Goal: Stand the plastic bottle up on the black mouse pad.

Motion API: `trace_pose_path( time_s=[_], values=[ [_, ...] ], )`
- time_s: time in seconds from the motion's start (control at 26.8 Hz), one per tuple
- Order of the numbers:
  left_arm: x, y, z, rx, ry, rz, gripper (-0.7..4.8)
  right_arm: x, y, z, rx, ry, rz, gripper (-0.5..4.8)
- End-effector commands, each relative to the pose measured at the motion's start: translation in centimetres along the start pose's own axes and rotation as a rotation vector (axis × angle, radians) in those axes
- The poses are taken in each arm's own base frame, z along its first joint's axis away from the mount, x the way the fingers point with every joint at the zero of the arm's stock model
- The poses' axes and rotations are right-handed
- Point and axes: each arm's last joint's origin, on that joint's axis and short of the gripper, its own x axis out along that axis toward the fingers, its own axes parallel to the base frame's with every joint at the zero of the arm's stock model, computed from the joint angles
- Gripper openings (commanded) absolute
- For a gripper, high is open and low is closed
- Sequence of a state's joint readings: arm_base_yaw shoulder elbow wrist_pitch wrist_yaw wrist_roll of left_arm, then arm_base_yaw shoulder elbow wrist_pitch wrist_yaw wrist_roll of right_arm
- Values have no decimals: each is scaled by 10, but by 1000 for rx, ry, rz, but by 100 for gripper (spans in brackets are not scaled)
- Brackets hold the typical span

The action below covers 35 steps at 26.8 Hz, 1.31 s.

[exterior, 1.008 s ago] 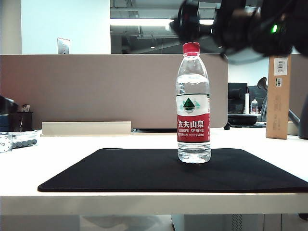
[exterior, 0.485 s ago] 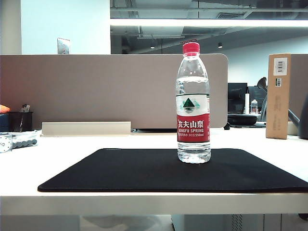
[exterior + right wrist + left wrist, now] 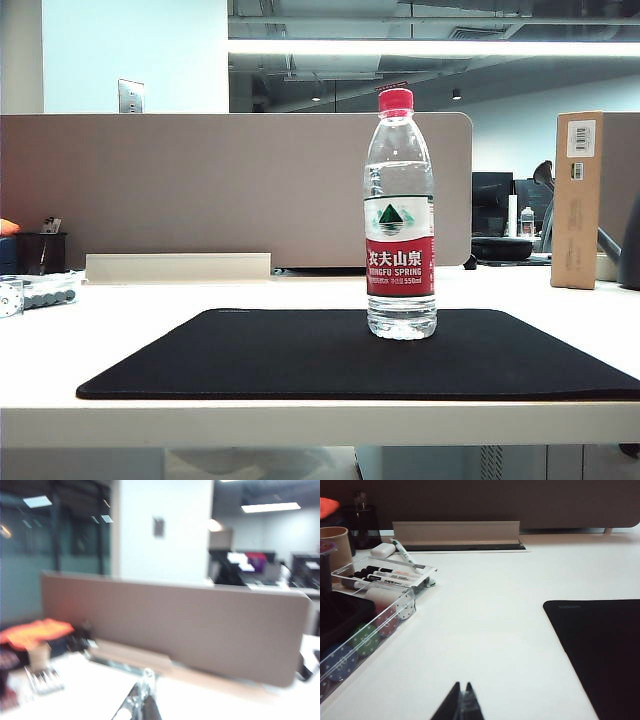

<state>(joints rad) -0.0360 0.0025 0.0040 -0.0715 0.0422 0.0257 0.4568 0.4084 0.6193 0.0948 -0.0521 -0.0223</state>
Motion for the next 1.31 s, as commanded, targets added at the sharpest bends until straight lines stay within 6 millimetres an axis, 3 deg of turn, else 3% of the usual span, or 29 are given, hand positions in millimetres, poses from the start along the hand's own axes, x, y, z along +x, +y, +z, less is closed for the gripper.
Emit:
trace_pose_path(
  time_s=[0.04, 0.26, 0.34, 1.08, 1.19, 1.31],
  values=[
    [0, 0, 1, 1, -5, 0, -1, -16, 0, -3, -50, 72, -14, -8],
    [0, 0, 1, 1, -5, 1, -1, -35, 1, -6, -55, 129, -13, -8],
    [0, 0, 1, 1, -5, 1, -1, -36, 0, -7, -58, 142, -72, 4],
    [0, 0, 1, 1, -2, -4, -1, -42, 0, -18, -58, 226, -74, 4],
    [0, 0, 1, 1, -3, -4, -1, -48, -2, -33, -78, 188, -118, 4],
    [0, 0, 1, 1, -2, -4, -1, -52, -7, -85, -98, 112, -215, 4]
  ],
)
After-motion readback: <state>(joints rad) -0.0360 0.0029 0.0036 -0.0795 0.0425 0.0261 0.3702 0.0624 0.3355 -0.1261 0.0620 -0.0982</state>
